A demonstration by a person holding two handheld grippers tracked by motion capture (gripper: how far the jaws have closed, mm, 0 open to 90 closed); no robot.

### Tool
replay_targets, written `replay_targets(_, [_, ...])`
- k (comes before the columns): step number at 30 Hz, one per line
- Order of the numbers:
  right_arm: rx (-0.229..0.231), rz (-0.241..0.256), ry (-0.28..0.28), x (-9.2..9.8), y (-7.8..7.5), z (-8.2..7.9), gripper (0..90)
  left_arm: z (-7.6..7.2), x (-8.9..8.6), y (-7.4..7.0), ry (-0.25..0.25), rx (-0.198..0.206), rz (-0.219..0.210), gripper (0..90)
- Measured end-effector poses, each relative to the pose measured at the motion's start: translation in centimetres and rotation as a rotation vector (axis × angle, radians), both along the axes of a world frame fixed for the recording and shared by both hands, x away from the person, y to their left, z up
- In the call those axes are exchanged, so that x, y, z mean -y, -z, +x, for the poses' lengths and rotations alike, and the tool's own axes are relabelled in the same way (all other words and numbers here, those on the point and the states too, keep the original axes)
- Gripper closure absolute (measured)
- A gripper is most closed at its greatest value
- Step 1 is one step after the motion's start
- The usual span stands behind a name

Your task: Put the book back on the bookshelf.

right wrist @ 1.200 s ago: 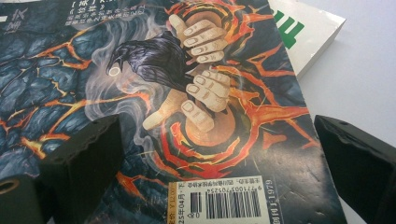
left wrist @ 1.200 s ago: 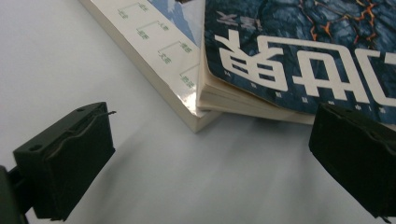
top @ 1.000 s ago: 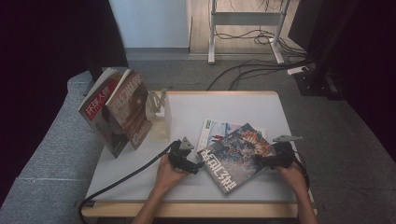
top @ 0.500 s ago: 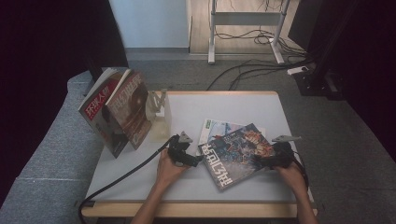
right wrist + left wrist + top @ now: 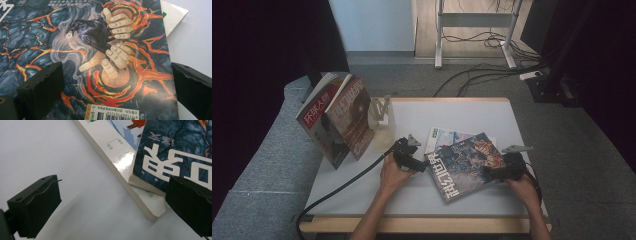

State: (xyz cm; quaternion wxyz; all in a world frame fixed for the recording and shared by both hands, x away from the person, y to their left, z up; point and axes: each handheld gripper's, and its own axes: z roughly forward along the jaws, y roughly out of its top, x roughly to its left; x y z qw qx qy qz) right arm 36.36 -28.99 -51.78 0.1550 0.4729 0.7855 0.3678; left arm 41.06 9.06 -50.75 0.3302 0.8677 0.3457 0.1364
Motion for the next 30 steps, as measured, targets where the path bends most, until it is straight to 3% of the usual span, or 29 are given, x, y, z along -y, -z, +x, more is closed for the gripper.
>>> replay_targets(4, [0.006, -0.010, 0.000, 0.0, -0.1, -0.2, 0.9, 0.4, 0.0, 0.1, -0.013, -0.010, -0.012, 0.0])
replay_targets(10, [0.013, -0.029, -0.012, 0.1, -0.2, -0.5, 1.0, 1.3, 0.6, -0.1, -0.037, 0.018, 0.022, 0.0])
replay_targets(14, [0.016, -0.036, -0.018, 0.2, -0.3, -0.9, 1.1, 2.2, 0.8, 0.0, -0.055, 0.013, 0.020, 0.0])
replay_targets(18, [0.020, -0.038, -0.017, 0.2, -0.3, -1.3, 1.1, 2.8, 0.9, 0.1, -0.083, 0.026, 0.046, 0.0])
replay_targets(21, [0.020, -0.042, -0.016, 0.2, -0.3, -1.5, 1.0, 3.4, 0.6, 0.3, -0.096, 0.013, 0.027, 0.0])
replay_targets(25, [0.016, -0.047, -0.029, 0.3, -0.4, -1.5, 0.9, 2.8, 0.7, 0.1, -0.089, 0.036, 0.031, 4.0])
replay_targets(30, [0.042, -0.074, -0.033, 0.3, -0.5, -1.7, 2.0, 1.4, 0.9, 0.1, -0.044, 0.013, -0.001, 4.2])
